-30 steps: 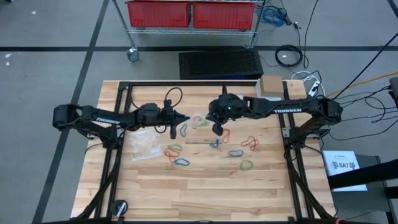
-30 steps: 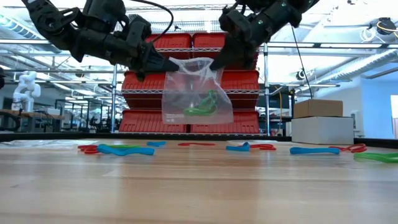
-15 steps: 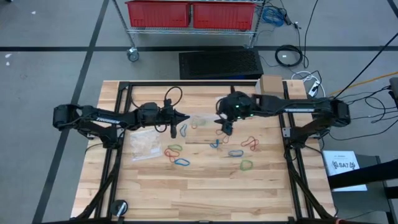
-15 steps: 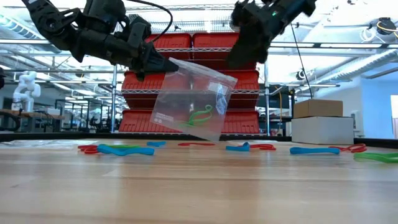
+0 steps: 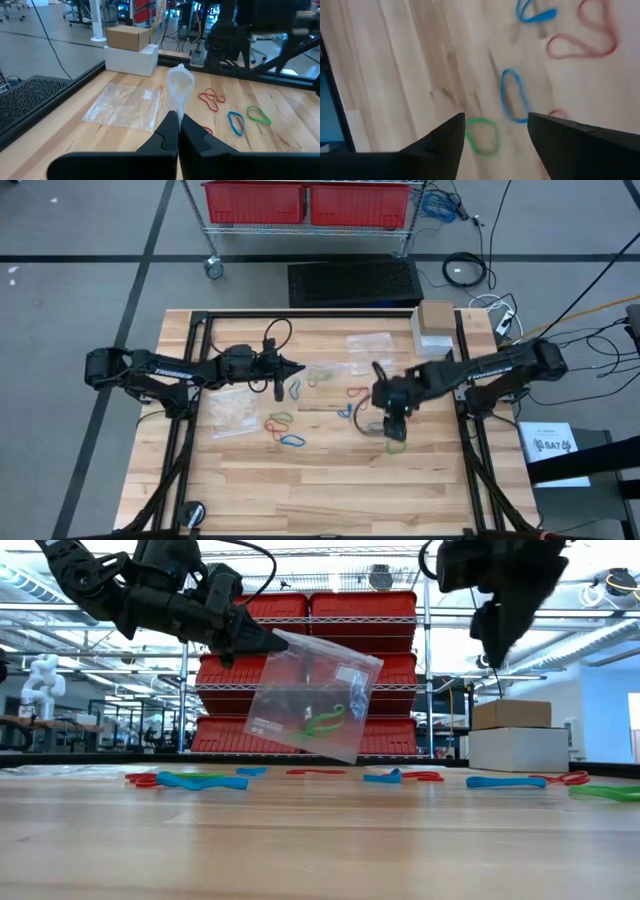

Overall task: Sort rubber bands
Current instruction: Put the green rubber band into the open transparent zip bag

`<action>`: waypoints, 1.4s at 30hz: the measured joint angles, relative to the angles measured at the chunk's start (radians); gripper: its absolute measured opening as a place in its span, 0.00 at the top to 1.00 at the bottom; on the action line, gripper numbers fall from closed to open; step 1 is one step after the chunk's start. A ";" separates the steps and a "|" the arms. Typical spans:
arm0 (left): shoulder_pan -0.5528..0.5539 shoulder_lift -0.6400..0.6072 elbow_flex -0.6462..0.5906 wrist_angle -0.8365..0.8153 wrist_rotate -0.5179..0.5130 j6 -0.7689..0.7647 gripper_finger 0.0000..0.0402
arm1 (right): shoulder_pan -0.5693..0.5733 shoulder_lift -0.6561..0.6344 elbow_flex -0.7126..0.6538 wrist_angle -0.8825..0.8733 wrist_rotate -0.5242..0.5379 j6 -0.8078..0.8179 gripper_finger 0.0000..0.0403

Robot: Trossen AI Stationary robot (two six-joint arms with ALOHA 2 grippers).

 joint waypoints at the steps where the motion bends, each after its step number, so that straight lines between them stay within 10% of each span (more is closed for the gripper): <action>1: 0.000 0.000 0.000 0.000 0.000 0.000 1.00 | 0.024 0.015 0.000 -0.004 0.001 0.020 0.47; 23: -0.003 0.000 0.000 -0.034 0.015 0.020 1.00 | 0.364 0.374 -0.001 -0.013 0.163 -0.010 0.35; 42: -0.003 0.000 0.000 -0.032 0.014 0.022 1.00 | 0.277 0.453 -0.003 -0.031 0.258 0.107 0.38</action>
